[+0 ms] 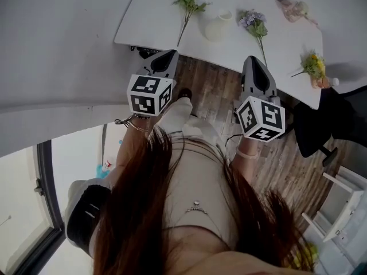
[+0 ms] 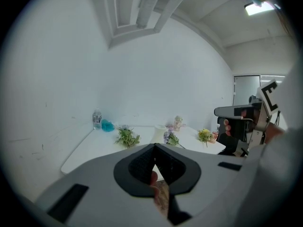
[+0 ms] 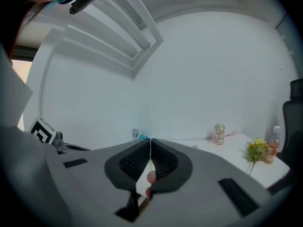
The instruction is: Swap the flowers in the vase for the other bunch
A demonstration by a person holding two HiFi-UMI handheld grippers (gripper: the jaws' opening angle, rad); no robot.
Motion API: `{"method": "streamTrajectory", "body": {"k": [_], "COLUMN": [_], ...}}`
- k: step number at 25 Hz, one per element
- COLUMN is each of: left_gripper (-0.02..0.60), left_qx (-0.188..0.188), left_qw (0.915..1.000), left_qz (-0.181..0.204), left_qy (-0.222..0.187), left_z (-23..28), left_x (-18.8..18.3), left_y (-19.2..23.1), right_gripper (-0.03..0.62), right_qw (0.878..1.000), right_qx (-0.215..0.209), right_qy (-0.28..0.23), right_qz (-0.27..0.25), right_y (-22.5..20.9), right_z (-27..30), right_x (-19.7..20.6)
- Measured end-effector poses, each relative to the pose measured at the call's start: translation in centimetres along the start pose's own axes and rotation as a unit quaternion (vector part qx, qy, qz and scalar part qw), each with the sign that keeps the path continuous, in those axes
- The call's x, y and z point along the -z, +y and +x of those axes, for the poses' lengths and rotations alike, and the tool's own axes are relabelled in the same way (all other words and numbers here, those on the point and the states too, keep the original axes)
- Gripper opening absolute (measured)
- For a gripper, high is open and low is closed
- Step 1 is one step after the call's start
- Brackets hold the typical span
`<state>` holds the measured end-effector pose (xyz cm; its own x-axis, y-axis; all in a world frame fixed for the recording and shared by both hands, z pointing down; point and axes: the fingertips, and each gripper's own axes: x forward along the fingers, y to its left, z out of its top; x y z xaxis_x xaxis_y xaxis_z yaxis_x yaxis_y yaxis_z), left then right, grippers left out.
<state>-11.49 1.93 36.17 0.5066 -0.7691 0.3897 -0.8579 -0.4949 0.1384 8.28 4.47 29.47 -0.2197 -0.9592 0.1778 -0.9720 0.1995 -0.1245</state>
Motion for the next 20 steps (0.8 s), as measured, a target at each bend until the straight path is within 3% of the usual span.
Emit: {"method": "streamTrajectory", "body": {"k": [13,20], "left_gripper": [0.003,0.003], "left_qx": [-0.002,-0.013], "left_qw": [0.9994,0.9989], "left_qz": [-0.011,0.003], "left_qy": [-0.033,-0.044], "left_z": [-3.0,-3.7], "left_x": [0.2,0.1], "left_y": [-2.3,-3.3], "right_gripper": [0.028,0.028], "right_qw": [1.0,0.999], "right_qx": [-0.005,-0.013], "right_qy": [-0.011,-0.036], "right_qz": [-0.002,-0.008], "right_y": [0.3,-0.6], "right_z": [-4.1,-6.0], "right_x": [1.4,1.6]}}
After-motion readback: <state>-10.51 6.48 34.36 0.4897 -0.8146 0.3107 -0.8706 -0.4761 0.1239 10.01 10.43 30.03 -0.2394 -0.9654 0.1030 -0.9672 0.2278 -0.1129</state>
